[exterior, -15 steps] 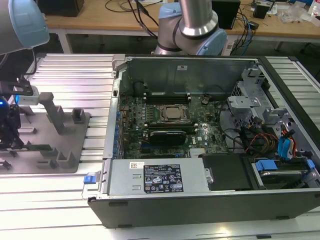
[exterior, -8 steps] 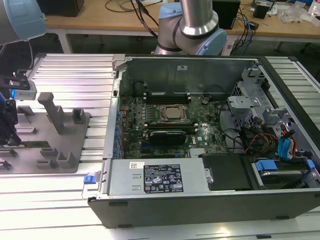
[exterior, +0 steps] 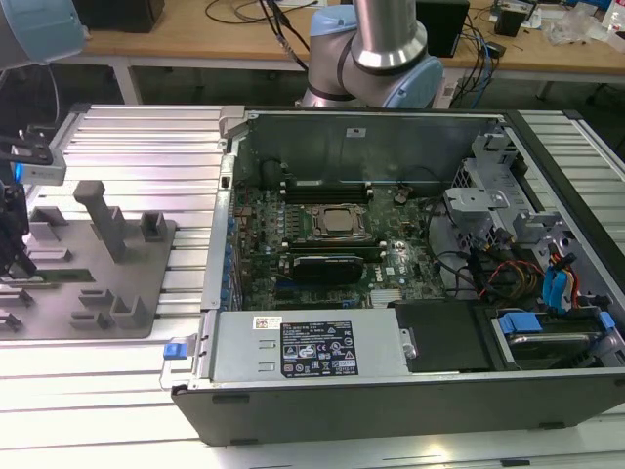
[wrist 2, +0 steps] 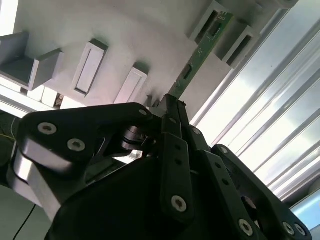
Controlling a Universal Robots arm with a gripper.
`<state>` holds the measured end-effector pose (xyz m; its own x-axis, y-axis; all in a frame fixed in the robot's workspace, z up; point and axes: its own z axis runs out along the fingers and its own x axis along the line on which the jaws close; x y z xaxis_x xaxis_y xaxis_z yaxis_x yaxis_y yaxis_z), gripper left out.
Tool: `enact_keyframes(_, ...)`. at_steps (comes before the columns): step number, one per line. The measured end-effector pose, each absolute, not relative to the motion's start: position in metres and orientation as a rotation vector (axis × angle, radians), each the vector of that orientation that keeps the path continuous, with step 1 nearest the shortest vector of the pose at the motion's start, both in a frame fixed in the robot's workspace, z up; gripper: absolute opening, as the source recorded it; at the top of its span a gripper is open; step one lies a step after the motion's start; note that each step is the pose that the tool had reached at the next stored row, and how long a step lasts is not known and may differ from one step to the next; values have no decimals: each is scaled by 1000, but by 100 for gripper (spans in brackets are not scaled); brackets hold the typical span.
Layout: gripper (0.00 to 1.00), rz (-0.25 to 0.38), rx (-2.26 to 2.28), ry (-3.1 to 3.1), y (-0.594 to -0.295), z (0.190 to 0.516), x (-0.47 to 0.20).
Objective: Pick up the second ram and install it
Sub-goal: 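Pick up the second ram and move it above second insertion slot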
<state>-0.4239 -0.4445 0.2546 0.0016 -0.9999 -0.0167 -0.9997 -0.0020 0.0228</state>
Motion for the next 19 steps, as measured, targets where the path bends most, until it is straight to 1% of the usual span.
enact_keyframes(19, 9, -34, 2238, -2213, -445, 313, -424)
